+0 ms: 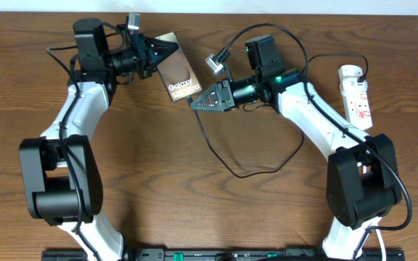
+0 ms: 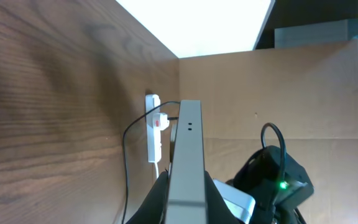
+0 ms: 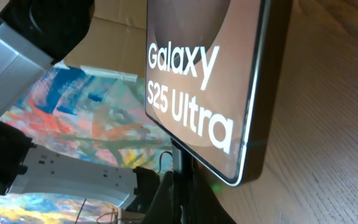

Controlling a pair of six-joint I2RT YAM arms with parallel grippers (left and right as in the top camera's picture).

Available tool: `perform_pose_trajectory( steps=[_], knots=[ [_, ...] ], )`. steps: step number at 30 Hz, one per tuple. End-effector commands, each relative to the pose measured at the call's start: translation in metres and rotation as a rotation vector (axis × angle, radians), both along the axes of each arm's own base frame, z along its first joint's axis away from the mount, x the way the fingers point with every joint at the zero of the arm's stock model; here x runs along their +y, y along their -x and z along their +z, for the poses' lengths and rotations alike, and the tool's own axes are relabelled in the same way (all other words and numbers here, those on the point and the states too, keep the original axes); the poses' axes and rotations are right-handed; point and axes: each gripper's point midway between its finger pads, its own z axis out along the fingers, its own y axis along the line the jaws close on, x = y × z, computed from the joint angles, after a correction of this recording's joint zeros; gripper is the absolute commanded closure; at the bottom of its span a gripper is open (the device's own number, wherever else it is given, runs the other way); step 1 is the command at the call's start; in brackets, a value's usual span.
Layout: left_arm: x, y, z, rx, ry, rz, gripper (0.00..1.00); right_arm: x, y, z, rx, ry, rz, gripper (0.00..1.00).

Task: Plug charger to phone and switch on socket
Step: 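Push the USB-C plug into the phone's bottom port with the right gripper, then open the right gripper and withdraw it to the right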

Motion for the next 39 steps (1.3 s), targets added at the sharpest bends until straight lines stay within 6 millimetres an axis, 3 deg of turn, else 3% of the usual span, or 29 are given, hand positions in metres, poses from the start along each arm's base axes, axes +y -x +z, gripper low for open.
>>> perform_pose_trajectory(
  steps=[1,18,26,33,39],
  knots=[
    [-0.030,0.022,0.011,-0.004,0.039,-0.138,0.93,-0.001,-0.021,-0.006,-0.043,0.051,-0.077,0.99],
    [-0.031,0.024,0.011,-0.012,0.041,-0.150,0.93,0.000,-0.025,-0.004,-0.063,0.042,-0.085,0.98],
    [-0.030,0.024,0.011,-0.034,0.034,-0.152,0.93,-0.011,-0.025,-0.009,-0.080,0.056,-0.078,0.57],
    [-0.031,0.028,0.012,-0.067,0.034,-0.185,0.93,-0.036,-0.037,-0.001,-0.116,0.037,-0.111,0.46],
    [-0.034,0.043,0.011,-0.128,0.041,-0.266,0.93,-0.078,-0.060,0.006,-0.158,0.075,-0.222,0.41]
  ],
)
